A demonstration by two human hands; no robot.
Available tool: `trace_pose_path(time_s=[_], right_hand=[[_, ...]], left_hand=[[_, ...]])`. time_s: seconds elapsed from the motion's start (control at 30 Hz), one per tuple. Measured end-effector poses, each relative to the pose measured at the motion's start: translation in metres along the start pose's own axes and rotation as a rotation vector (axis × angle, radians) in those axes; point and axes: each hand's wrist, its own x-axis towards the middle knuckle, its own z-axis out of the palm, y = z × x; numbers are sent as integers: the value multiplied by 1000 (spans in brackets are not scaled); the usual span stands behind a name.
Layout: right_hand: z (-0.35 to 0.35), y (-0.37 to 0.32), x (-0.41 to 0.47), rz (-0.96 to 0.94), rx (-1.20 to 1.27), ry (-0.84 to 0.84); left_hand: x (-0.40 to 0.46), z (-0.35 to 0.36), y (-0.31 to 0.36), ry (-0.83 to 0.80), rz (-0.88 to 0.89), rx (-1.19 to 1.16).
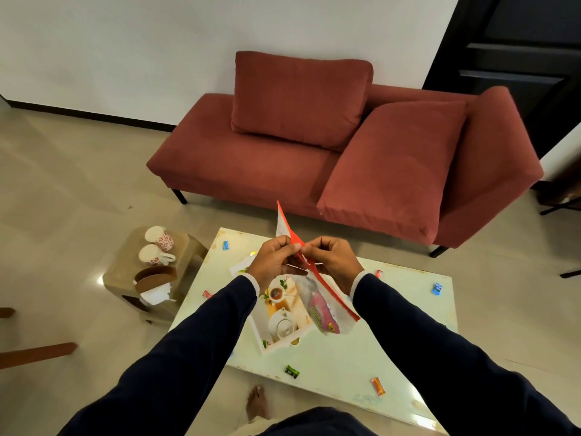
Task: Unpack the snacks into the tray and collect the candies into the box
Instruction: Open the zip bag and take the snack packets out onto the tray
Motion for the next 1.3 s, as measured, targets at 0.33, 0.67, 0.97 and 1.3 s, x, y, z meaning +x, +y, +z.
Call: trace_pose_path(time_s=[0.33,0.67,0.97,1.3], right_hand=[[-88,-34,34,-171,-679,336],[-53,-48,30,-587,-926,381],[33,-50,23,-365,-811,-194],[39,-135,41,-179,-93,-328]], left_hand=[[7,-104,26,398,-67,575],[4,-83,43,409,220,397],[-3,-49,50,423,464,88],[-12,-70,-43,577,-324,-301]])
